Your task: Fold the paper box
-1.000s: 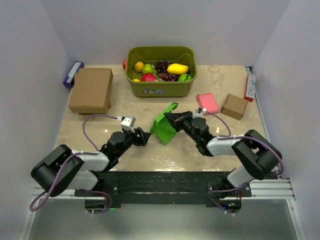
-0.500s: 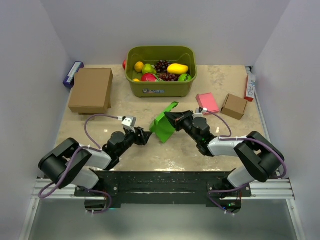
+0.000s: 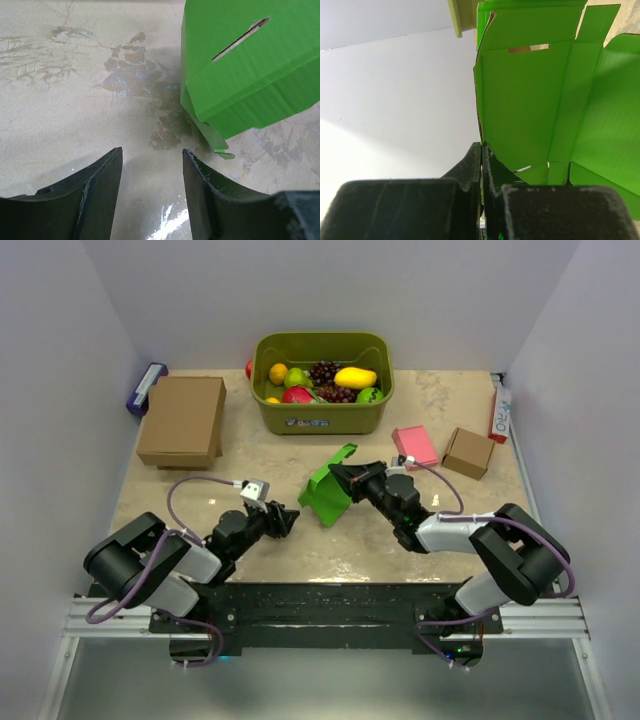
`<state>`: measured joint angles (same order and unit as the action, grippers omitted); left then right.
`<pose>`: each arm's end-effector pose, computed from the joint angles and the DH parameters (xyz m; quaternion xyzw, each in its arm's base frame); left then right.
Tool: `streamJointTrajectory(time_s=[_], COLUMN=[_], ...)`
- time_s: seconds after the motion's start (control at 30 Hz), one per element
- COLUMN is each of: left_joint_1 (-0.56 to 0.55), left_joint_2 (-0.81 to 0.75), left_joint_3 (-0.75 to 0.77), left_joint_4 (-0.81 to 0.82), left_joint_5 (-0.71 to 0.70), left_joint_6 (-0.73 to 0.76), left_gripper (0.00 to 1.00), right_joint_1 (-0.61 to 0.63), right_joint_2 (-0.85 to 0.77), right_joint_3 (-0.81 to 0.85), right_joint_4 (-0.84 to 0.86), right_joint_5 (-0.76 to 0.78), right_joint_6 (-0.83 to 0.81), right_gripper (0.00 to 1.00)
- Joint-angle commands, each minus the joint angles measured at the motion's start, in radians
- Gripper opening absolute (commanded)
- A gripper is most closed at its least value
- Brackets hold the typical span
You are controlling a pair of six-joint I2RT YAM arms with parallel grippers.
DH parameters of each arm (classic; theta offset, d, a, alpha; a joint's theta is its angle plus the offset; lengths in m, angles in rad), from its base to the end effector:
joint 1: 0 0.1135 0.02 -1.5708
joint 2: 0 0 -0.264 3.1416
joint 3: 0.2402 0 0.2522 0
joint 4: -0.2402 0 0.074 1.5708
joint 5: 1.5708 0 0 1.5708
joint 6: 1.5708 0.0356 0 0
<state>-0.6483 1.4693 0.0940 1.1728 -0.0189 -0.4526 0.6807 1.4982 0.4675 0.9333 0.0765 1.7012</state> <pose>0.1654 -0.1245 0.1255 0.0698 0.7718 -0.3243 0.5425 0.2249 0.1787 0.1869 0.3839 0.6333 0.6130 0.2752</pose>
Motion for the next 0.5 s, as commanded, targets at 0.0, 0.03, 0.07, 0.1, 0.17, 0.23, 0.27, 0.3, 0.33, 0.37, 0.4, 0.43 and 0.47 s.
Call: streamJointTrajectory(time_s=[0.0, 0.03, 0.07, 0.1, 0.17, 0.23, 0.27, 0.3, 0.33, 0.37, 0.4, 0.43, 0.47], left_joint_1=[0.007, 0.009, 0.01, 0.015, 0.027, 0.036, 0.036, 0.036, 0.038, 0.039, 0.042, 0.047, 0.049], left_joint_2=[0.028, 0.04, 0.046, 0.051, 0.068, 0.077, 0.079, 0.08, 0.082, 0.08, 0.079, 0.075, 0.074], left_joint_3=[0.049, 0.053, 0.061, 0.061, 0.061, 0.065, 0.069, 0.07, 0.07, 0.07, 0.069, 0.064, 0.062], left_joint_4=[0.109, 0.114, 0.134, 0.146, 0.184, 0.214, 0.217, 0.22, 0.237, 0.243, 0.249, 0.263, 0.271], left_joint_5=[-0.023, -0.024, -0.021, -0.016, -0.006, 0.013, 0.013, 0.013, 0.036, 0.037, 0.04, 0.042, 0.048], left_joint_6=[-0.024, -0.029, -0.04, -0.044, -0.063, -0.069, -0.07, -0.07, -0.07, -0.07, -0.07, -0.074, -0.074], left_gripper=[0.55, 0.55, 0.55, 0.55, 0.54, 0.54, 0.54, 0.54, 0.54, 0.54, 0.54, 0.54, 0.54], right_joint_1=[0.006, 0.006, 0.006, 0.006, 0.006, 0.006, 0.006, 0.006, 0.006, 0.008, 0.006, 0.008, 0.005], right_joint_2=[-0.049, -0.053, -0.055, -0.056, -0.059, -0.059, -0.059, -0.059, -0.059, -0.058, -0.058, -0.056, -0.055], right_joint_3=[0.008, 0.011, 0.013, 0.013, 0.013, 0.013, 0.013, 0.013, 0.013, 0.014, 0.014, 0.014, 0.014], right_joint_4=[0.009, 0.003, -0.002, -0.004, -0.007, -0.007, -0.007, -0.007, -0.007, -0.008, -0.008, -0.008, -0.007], right_joint_5=[0.008, 0.011, 0.008, 0.009, 0.008, 0.008, 0.008, 0.008, 0.006, 0.005, 0.003, 0.005, 0.002], right_joint_6=[0.005, 0.003, 0.002, 0.0, 0.0, 0.002, 0.002, 0.002, 0.002, 0.002, 0.002, 0.003, 0.005], right_gripper=[0.0, 0.0, 0.0, 0.0, 0.0, 0.0, 0.0, 0.0, 0.0, 0.0, 0.0, 0.0, 0.0])
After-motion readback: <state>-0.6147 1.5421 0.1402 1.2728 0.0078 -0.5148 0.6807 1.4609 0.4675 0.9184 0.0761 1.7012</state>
